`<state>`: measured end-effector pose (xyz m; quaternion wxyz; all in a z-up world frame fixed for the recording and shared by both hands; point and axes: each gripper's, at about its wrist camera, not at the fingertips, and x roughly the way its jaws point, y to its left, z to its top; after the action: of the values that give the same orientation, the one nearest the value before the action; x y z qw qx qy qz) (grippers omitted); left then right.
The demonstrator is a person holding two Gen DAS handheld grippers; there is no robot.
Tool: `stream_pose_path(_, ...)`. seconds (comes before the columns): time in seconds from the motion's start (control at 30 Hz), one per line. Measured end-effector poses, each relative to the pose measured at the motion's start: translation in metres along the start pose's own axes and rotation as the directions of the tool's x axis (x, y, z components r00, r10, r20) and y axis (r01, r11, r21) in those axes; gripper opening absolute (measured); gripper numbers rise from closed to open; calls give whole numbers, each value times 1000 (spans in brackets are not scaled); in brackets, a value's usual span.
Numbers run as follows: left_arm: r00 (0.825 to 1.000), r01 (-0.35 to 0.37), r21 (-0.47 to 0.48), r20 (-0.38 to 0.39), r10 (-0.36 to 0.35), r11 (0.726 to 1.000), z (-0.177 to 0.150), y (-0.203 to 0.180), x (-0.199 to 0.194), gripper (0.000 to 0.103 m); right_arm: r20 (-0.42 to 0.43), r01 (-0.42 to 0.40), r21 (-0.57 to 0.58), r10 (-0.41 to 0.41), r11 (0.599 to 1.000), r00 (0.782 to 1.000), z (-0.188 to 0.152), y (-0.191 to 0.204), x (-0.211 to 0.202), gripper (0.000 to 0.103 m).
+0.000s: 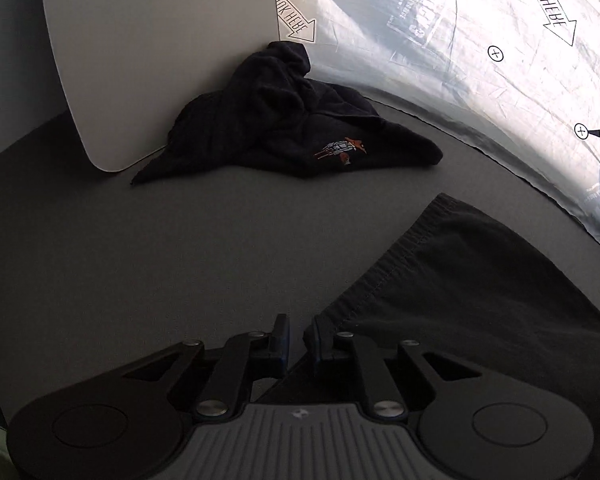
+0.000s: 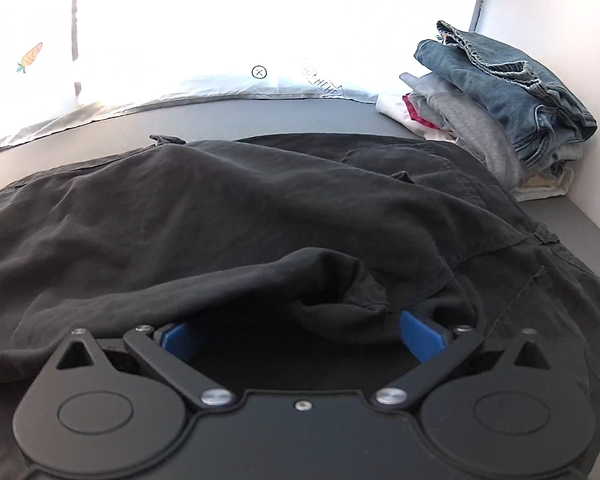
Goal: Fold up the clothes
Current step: 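Grasp a black cloth edge beside the jeans stack with the right gripper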
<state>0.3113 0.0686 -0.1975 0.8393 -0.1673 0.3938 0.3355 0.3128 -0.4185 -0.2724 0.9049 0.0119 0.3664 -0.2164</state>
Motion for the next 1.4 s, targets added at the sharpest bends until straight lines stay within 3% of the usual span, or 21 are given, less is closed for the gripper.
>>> stream_pose_path(0.2, 998, 41, 36, 38, -42, 999, 8, 2, -10, 31, 34, 48, 44, -49, 998, 998, 9, -15, -5, 103)
stream_pose_path(0.4, 997, 55, 142, 51, -63, 988, 17, -38, 1, 41, 64, 52, 88, -57, 995, 996, 37, -45, 0, 103)
stream_pose_path(0.5, 994, 50, 210, 82, -68, 976, 21, -65, 5, 52, 101, 54, 103, -64, 993, 993, 58, -64, 2, 103)
stream_pose_path(0.63, 995, 71, 212, 60, -86, 975, 31, -96, 31, 57, 113, 84, 77, -93, 993, 989, 90, -90, 26, 103)
stream_pose_path(0.8, 998, 17, 222, 59, -31, 975, 47, -125, 72, 62, 40, 107, 22, -108, 994, 993, 134, -118, 95, 102)
stream_pose_path(0.9, 999, -20, 201, 48, 11, 979, 59, -133, 100, 66, -42, 123, 85, -119, 989, 992, 158, -134, 145, 95)
stream_pose_path(1.1, 1000, -9, 232, -4, 10, 973, 73, -147, 145, 72, -200, 163, 257, -113, 953, 973, 174, -170, 208, 96)
stream_pose_path(1.17, 1000, 3, 242, -3, -2, 970, 73, -148, 151, 77, -247, 179, 212, -125, 961, 961, 173, -163, 215, 95)
stream_pose_path(1.27, 1000, 18, 227, 4, -19, 974, 74, -144, 157, 87, -285, 196, 111, -158, 974, 946, 168, -146, 219, 85)
stream_pose_path(1.33, 998, 59, 176, -17, -57, 983, 75, -134, 160, 87, -261, 186, 106, -153, 977, 953, 164, -142, 215, 79)
stream_pose_path(1.37, 996, 82, 142, -28, -79, 986, 75, -129, 162, 85, -254, 183, 110, -150, 977, 956, 164, -142, 214, 65)
stream_pose_path(1.4, 996, 92, 144, -19, -90, 985, 74, -128, 160, 84, -249, 211, 97, -182, 973, 951, 163, -142, 212, 34)
